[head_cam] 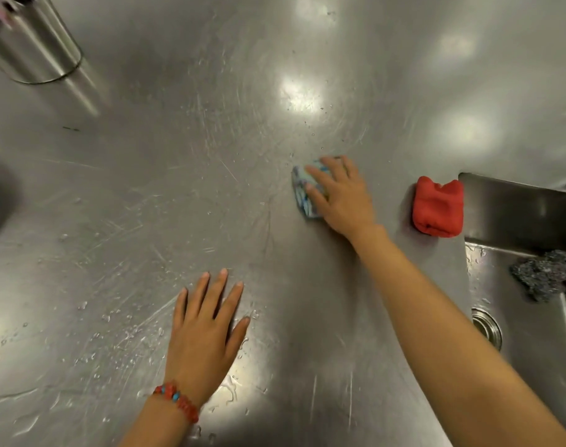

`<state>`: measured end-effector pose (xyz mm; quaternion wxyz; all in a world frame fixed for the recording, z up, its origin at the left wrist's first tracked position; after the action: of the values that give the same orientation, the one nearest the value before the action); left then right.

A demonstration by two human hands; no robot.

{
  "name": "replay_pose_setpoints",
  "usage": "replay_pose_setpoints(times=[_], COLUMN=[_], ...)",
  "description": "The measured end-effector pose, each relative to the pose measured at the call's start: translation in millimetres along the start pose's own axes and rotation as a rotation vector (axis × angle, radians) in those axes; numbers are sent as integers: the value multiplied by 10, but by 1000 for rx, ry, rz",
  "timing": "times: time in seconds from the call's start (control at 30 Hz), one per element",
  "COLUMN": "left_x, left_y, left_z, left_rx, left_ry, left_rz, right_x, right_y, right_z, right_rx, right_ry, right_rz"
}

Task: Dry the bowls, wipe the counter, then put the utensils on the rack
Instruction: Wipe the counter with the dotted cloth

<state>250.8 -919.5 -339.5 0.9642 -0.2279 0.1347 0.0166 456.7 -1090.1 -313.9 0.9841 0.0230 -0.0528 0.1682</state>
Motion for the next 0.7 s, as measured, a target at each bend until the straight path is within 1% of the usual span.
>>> replay_pose_setpoints(times=[0.03,0.07,0.1,0.17,0.23,0.27,0.3,0.33,0.37,0.43,0.5,0.53,0.57,0.6,0.67,0.7], left_x=[2,4,5,-1,9,25,44,72,106,160,199,207,207,201,196,200], left_y=[-5,-9,-15,-21,-5,13,39,73,113,204,247,248,245,246,258,264], left_z=[6,13,18,29,79,111,144,179,213,252,246,234,216,196,179,179], left_rx=[-4,-7,-8,-28,-74,-88,-94,-97,-98,-85,-69,-61,-55,-57,-69,-71], left_ry=[-5,-9,-11,-20,-54,-75,-96,-115,-129,-134,-119,-116,-118,-119,-125,-130], left_rz=[3,4,0,-5,-2,0,1,4,15,61,99,104,103,102,103,99], right_x=[123,151,97,-211,-553,-545,-421,-219,41,556,825,846,787,659,280,121], right_y=[-74,-50,50,433,701,693,623,519,389,103,-18,10,93,235,578,690], right_z=[-38,-64,-74,-35,-19,-26,-54,-72,-96,-170,-199,-195,-187,-168,-139,-143], right_rx=[-1,-5,0,34,53,67,70,54,28,-15,-34,-28,-15,6,36,44], right_ry=[25,35,35,-25,-28,2,15,11,8,37,22,4,-13,-35,-70,-58], right_rz=[-98,-144,-127,87,330,403,436,413,337,119,-52,-87,-83,-30,172,273])
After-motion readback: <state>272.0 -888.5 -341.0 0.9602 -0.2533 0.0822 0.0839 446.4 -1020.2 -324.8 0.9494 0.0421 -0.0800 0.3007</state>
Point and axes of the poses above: each hand's wrist, its own x-axis towards the middle knuckle, its own z-axis out of the back of the hand, y = z × x, the point moved 9 cm from there along x, towards the middle knuckle, and after that the axes turned 14 degrees about -x, right-handed, at the moved point
